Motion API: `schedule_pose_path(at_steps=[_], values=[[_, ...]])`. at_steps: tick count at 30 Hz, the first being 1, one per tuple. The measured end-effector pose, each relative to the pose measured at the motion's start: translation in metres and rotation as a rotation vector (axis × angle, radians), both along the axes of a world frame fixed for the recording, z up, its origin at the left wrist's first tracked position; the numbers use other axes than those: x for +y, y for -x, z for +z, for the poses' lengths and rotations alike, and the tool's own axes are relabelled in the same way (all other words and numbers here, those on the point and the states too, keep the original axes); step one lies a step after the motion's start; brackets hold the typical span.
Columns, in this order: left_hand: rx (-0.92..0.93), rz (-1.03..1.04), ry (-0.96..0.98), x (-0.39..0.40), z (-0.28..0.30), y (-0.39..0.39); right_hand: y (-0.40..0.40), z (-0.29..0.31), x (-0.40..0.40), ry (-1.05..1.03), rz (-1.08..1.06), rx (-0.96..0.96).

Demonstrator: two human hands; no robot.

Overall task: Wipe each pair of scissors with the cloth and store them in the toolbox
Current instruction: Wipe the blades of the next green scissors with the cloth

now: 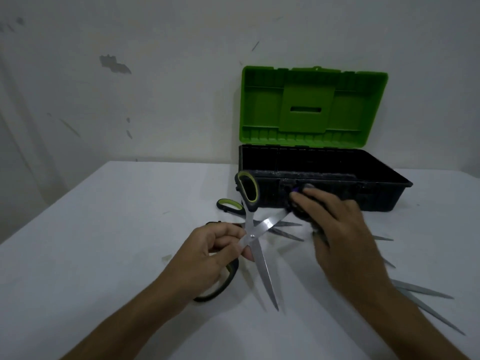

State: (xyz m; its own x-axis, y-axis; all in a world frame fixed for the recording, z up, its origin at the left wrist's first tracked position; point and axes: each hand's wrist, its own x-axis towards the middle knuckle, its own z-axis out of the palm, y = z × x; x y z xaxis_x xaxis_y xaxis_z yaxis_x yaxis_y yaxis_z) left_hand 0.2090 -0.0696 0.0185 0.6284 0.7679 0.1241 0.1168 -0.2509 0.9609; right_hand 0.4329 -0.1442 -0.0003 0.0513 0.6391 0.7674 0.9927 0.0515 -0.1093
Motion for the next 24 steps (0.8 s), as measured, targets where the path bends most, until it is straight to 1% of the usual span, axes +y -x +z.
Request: schedule_pose_path(at_steps=[3, 5, 9, 12, 13, 14, 15, 19, 20, 22, 24], values=[[0.042, -0.007, -0.014, -0.002, -0.001, -0.001, -0.013, 0.006, -0.007, -0.038, -0.07, 0.041], [0.066, 0.045, -0.06, -0.002, -0.004, 0.0, -0.01, 0.008, -0.01, -0.045, -0.064, 0.06], [0.084, 0.042, -0.244, -0.003, -0.002, 0.003, 0.006, 0.007, -0.008, -0.008, -0.017, 0.095], [0.082, 0.074, -0.426, 0.002, 0.001, 0.006, 0.014, 0.007, -0.008, 0.002, 0.043, 0.091], [0.081, 0.091, -0.463, 0.004, 0.002, 0.006, 0.016, 0.007, -0.009, 0.004, 0.059, 0.089], [0.061, 0.102, -0.455, 0.006, 0.002, 0.007, 0.018, 0.007, -0.009, 0.006, 0.075, 0.092], [0.016, 0.093, -0.391, 0.008, 0.003, 0.009, 0.021, 0.007, -0.01, 0.006, 0.091, 0.099], [-0.285, -0.063, 0.121, 0.006, 0.012, 0.012, 0.031, 0.011, -0.012, -0.018, 0.134, 0.082], [-0.328, -0.092, 0.207, 0.005, 0.014, 0.011, 0.033, 0.013, -0.013, -0.035, 0.145, 0.077], [-0.357, -0.131, 0.289, 0.003, 0.014, 0.011, 0.034, 0.015, -0.014, -0.069, 0.162, 0.09], [-0.343, -0.119, 0.317, 0.003, 0.014, 0.01, 0.034, 0.016, -0.014, -0.085, 0.169, 0.109]])
